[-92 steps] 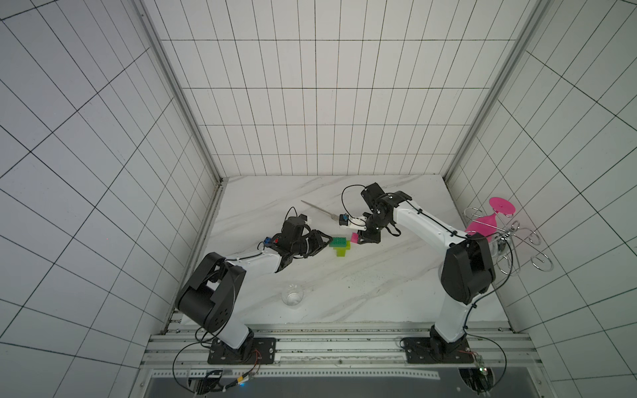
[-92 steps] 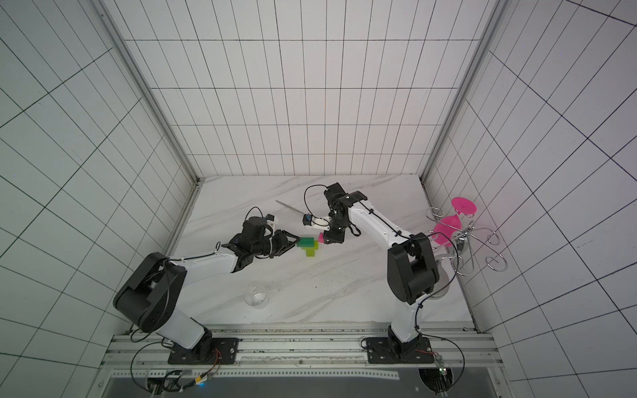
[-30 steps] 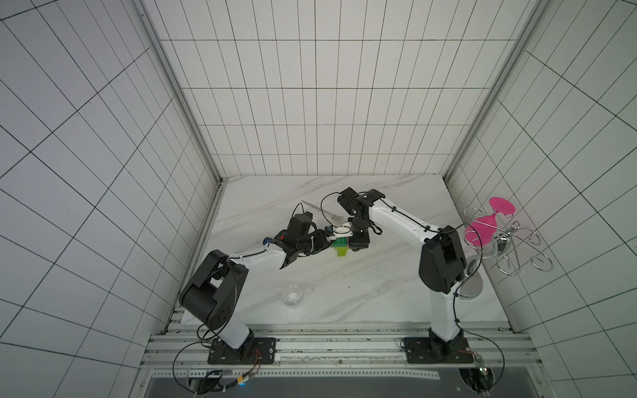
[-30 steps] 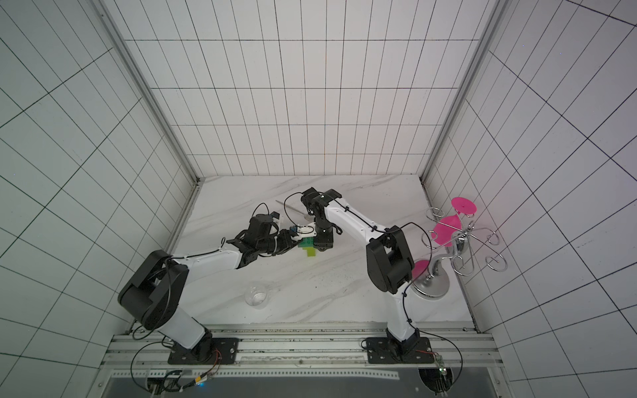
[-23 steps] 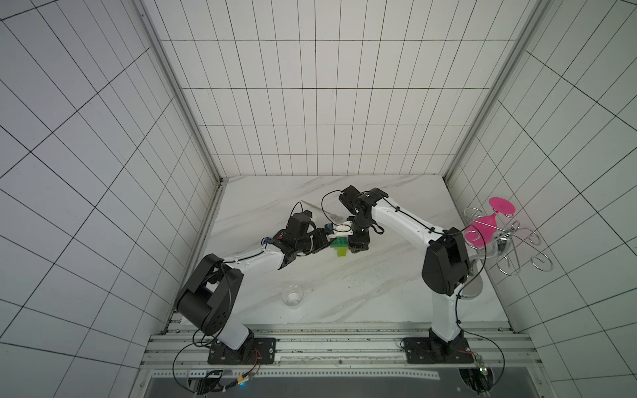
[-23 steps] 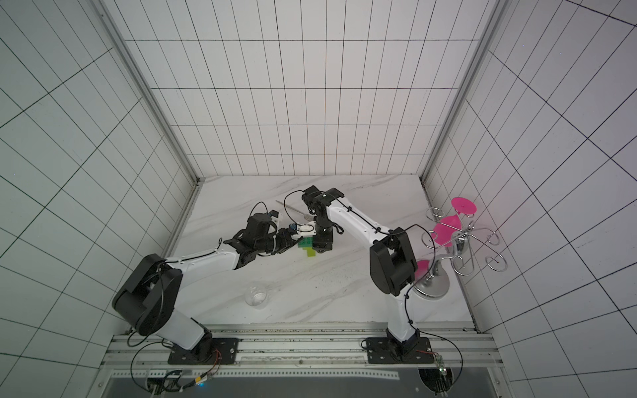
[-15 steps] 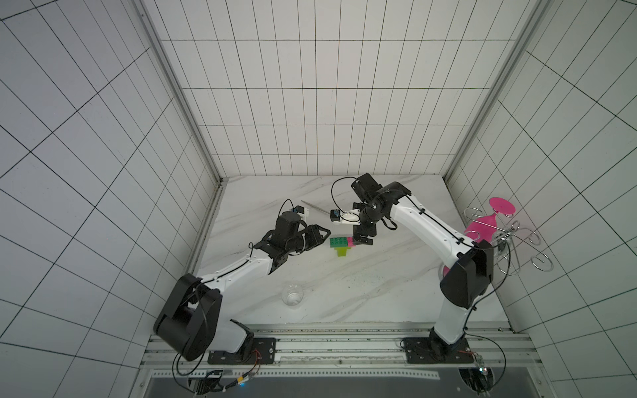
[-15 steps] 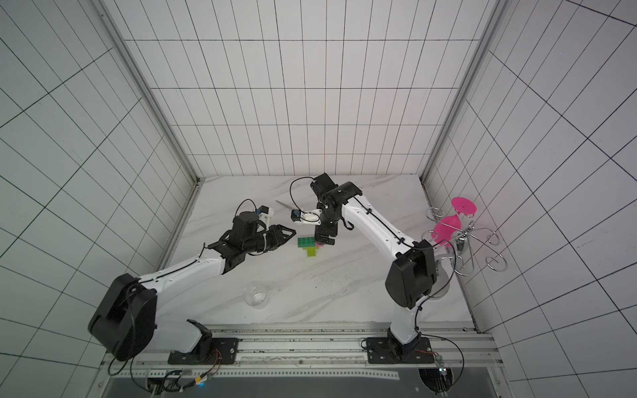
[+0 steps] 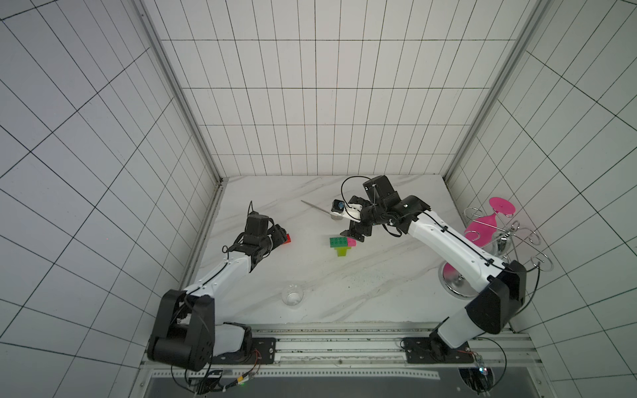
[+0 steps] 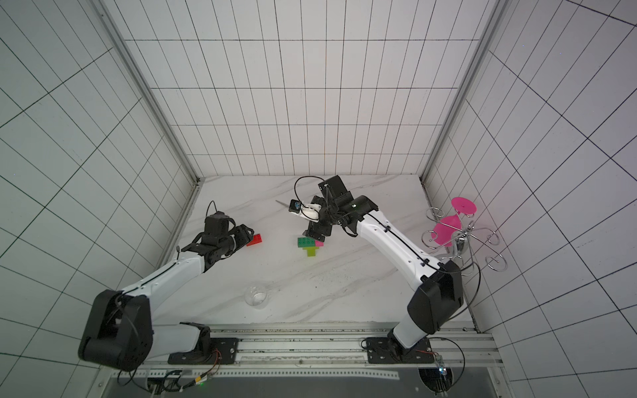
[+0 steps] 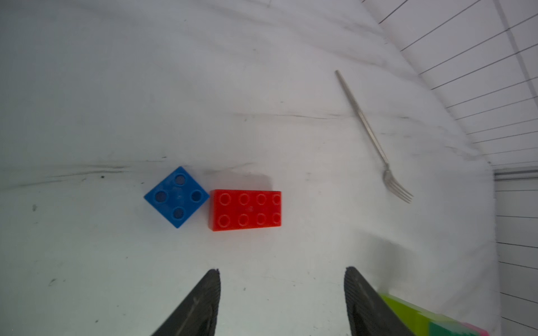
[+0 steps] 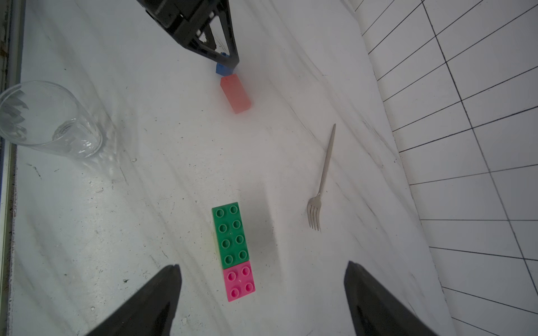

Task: Assemble a spoon with lego
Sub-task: Pick up the lego brick from the center of the board.

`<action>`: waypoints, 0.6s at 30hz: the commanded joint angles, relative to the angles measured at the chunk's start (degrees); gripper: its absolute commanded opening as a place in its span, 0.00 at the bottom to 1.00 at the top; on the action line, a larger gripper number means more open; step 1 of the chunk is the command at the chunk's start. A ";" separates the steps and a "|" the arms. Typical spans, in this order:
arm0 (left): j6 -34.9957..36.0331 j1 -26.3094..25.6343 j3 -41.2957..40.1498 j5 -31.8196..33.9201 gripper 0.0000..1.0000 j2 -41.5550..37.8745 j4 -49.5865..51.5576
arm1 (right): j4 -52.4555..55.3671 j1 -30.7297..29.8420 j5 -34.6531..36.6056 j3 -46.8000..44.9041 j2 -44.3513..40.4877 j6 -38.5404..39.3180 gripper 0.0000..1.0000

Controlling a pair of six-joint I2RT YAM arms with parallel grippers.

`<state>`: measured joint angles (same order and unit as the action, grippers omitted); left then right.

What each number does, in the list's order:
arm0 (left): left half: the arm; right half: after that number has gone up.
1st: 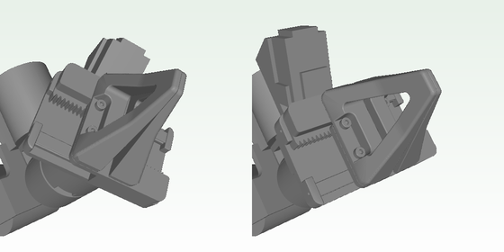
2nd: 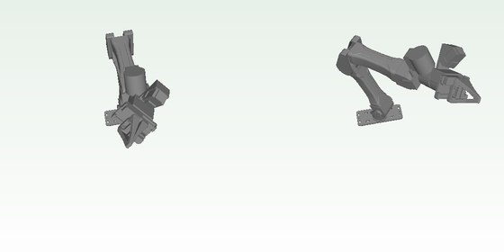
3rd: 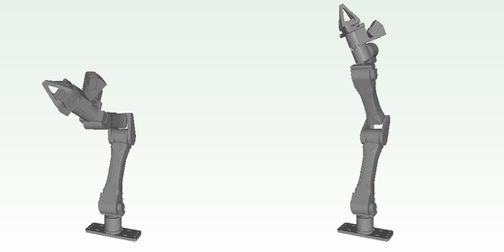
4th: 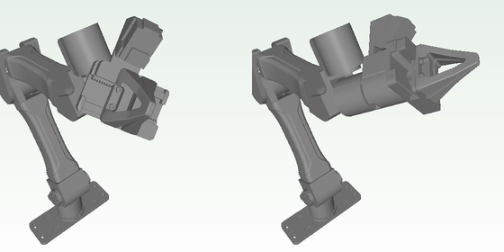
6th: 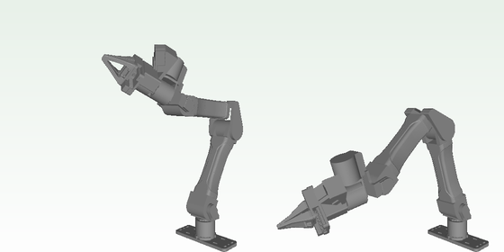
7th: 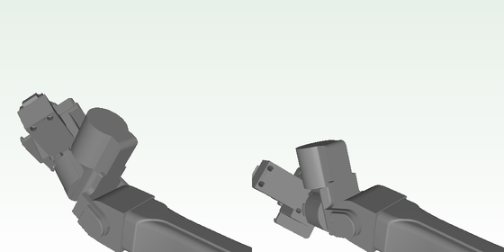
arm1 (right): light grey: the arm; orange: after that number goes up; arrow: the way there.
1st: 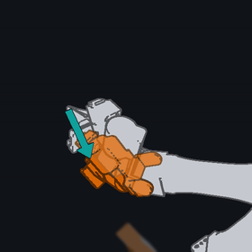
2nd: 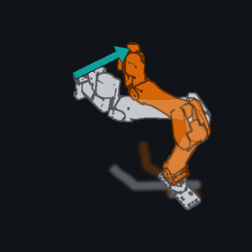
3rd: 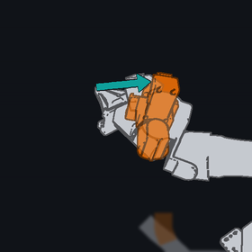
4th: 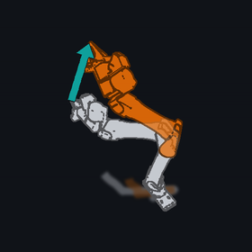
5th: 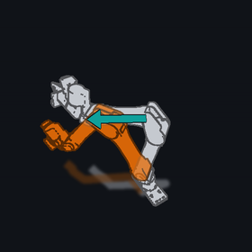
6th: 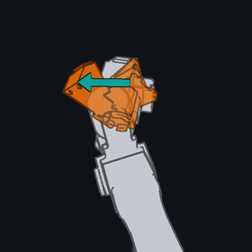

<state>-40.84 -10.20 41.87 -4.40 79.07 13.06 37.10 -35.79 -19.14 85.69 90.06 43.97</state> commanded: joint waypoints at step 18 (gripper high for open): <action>74.00 -3.44 22.09 -3.15 0.69 20.88 19.40 | -22.13 0.92 -11.23 -21.86 -14.06 -5.97 0.92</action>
<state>12.62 -15.59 61.89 -3.86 96.84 24.43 17.85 -35.46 -28.64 66.17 77.12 38.70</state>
